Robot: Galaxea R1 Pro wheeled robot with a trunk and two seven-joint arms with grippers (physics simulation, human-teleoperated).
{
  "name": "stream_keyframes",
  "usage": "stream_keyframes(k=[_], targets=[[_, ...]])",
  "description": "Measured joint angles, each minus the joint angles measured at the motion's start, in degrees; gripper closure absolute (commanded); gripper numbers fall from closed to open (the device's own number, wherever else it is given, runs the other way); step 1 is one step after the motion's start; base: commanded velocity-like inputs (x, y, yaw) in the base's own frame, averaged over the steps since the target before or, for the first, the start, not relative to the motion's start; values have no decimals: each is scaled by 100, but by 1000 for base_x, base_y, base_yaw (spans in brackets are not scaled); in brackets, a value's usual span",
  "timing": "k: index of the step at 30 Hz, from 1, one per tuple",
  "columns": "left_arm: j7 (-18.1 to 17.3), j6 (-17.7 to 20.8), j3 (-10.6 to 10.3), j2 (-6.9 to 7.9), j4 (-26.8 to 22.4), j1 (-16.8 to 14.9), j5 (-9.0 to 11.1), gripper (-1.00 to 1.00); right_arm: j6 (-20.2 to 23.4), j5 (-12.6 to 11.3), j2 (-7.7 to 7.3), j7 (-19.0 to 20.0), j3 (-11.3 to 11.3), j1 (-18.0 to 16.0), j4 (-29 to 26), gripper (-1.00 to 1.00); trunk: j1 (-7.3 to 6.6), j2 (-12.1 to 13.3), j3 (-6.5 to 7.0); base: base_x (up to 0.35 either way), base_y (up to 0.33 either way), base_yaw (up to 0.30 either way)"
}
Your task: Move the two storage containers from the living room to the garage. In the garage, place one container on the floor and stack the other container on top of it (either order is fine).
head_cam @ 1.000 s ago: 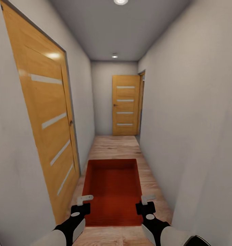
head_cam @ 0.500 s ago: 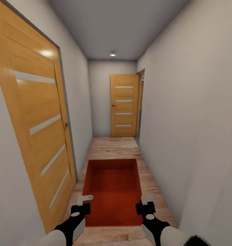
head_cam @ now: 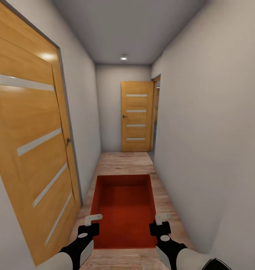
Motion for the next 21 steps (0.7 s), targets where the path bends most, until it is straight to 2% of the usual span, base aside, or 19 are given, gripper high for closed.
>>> stream_keyframes(k=[21], targets=[[-2,1,7,-1,5,0,-5,100,0,-6,0,8,5,-4,9,100,0,0,0,322,0,0]])
